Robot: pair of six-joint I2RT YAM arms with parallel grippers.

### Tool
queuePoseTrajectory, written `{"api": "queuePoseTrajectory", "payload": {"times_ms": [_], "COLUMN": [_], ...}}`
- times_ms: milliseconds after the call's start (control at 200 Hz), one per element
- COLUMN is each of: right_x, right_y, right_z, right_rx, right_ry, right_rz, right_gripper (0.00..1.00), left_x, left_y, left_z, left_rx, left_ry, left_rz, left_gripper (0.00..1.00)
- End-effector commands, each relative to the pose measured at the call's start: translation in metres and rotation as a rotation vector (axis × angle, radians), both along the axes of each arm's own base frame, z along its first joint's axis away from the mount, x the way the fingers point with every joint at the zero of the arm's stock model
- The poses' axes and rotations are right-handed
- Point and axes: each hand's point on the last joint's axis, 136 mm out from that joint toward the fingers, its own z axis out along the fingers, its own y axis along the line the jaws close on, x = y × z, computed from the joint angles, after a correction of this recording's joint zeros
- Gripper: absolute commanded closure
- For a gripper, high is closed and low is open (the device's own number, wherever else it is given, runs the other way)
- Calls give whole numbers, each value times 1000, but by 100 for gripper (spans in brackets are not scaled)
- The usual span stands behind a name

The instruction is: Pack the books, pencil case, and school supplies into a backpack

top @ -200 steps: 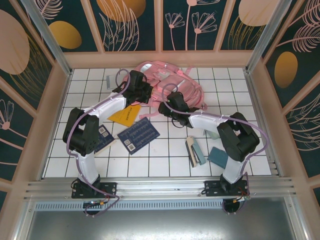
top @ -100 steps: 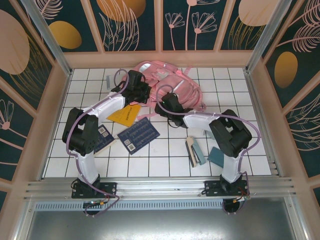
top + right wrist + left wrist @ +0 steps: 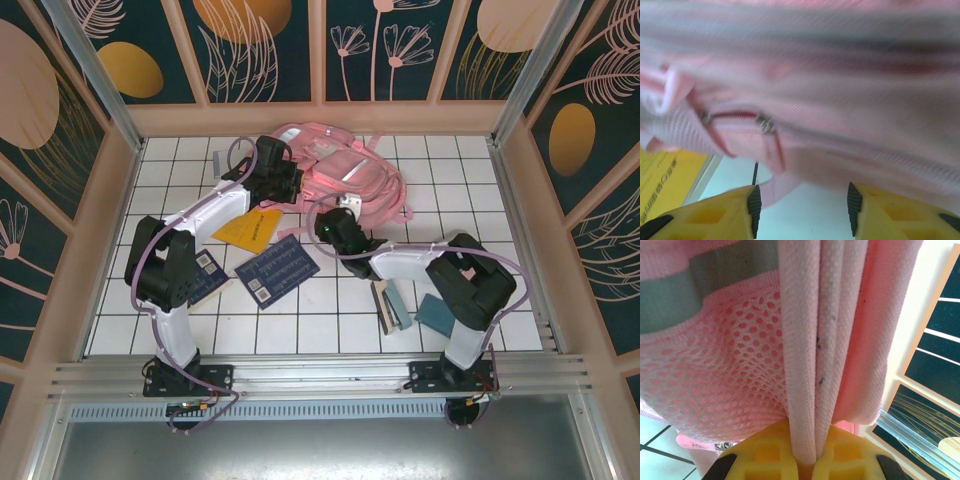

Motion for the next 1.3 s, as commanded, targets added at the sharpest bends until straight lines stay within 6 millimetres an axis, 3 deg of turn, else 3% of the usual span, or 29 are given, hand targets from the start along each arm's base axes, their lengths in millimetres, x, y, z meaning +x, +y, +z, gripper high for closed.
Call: {"api": "queuePoseTrajectory", "payload": {"times_ms": [0,240,490,746,866,1136,1296], "right_x": [6,9,19,10,11,17,20], "right_y": [3,23,20,37,41,24,25], "right_z": [18,30,23,42,36,19,11], "right_rx": [160,181,203,339,320,239,235], "right_ry": [-15,-37,11,86,122,129,135], "right_rz": [67,185,158,273,293,197,195], "right_gripper": [48,47,46,45,45,46,46], "left_x": [7,10,13,17,19,19,19], "left_y": [-8,-17,-22,-25,-27,-27,-29], "left_z": [72,86,89,75,73,78,80], "left_rx": [-111,-118,-118,-104,-114,-120,-130], "left_ry": [-107,-104,-90,-53,-48,-58,-57], "left_rz": [23,13,18,16,17,17,10], "left_gripper": [100,100,100,100,100,100,100]}}
